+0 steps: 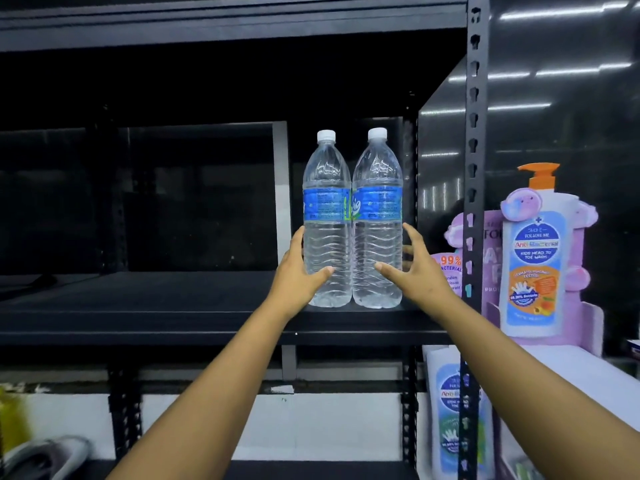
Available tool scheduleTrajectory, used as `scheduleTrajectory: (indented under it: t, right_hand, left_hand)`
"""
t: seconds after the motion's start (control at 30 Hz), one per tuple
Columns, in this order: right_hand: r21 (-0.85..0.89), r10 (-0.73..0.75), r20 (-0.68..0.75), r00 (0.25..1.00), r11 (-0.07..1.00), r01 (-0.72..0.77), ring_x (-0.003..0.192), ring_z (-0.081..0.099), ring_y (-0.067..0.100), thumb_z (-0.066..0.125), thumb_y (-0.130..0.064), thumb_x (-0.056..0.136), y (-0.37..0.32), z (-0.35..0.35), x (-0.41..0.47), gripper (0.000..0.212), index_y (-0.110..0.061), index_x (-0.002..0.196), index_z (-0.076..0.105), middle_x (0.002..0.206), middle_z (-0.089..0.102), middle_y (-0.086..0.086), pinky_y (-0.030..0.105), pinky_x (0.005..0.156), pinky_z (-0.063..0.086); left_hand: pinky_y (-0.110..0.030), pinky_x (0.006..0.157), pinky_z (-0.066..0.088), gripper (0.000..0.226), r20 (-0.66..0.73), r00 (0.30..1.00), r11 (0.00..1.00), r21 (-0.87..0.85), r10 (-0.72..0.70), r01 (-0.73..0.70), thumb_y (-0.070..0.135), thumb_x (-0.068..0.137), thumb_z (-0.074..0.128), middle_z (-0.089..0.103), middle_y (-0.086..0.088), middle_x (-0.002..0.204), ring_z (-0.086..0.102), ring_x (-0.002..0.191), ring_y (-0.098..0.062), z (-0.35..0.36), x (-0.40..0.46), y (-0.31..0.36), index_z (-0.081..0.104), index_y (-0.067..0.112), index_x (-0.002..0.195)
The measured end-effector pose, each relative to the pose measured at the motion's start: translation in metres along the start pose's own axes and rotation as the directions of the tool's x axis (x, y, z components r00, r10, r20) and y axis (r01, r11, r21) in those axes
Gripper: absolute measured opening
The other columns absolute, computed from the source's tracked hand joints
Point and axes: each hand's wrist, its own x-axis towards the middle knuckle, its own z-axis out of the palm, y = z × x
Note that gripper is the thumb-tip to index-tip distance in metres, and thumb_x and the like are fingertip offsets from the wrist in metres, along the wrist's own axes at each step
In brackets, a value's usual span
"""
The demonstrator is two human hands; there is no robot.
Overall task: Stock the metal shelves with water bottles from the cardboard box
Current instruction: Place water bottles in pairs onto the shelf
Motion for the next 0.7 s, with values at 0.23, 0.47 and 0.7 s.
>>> scheduleTrajectory:
  t: [0.23,0.47,0.7]
  right_hand:
    - [-0.069,-0.049,-0.013,0.999,0.996,0.048,0.129,0.046,0.016,0.073,-0.035,0.083,0.004,0.005,0.007,0.090,-0.036,0.150,0.013,0.142,0.048,-0.001,0.046,0.106,0.042]
    - [-0.106,-0.055,0.001,0.998,0.993,0.055,0.121,0.049,0.013,0.073,-0.034,0.083,0.018,0.010,0.025,0.089,-0.034,0.149,0.014,0.137,0.051,-0.002,0.039,0.101,0.045]
    - [-0.143,-0.036,0.017,0.999,0.989,0.038,0.115,0.054,0.016,0.074,-0.030,0.082,0.036,0.019,0.054,0.086,-0.034,0.145,0.016,0.130,0.056,-0.002,0.038,0.096,0.048]
  left_hand:
    - [-0.033,0.102,0.044,0.087,-0.028,1.000,1.000,0.017,0.008,-0.007,0.028,0.085,0.073,0.048,0.007,0.141,0.048,0.118,-0.005,0.004,0.005,-0.007,0.017,0.039,0.150]
    - [-0.040,0.102,0.048,0.087,-0.010,1.000,0.999,0.047,-0.015,0.016,0.031,0.084,0.073,0.052,0.008,0.137,0.054,0.120,-0.011,0.011,0.024,-0.023,0.016,0.042,0.148]
    - [-0.044,0.099,0.050,0.087,0.020,0.998,0.995,0.085,-0.052,0.050,0.030,0.083,0.074,0.055,0.009,0.135,0.059,0.116,-0.015,0.022,0.054,-0.041,0.013,0.045,0.144]
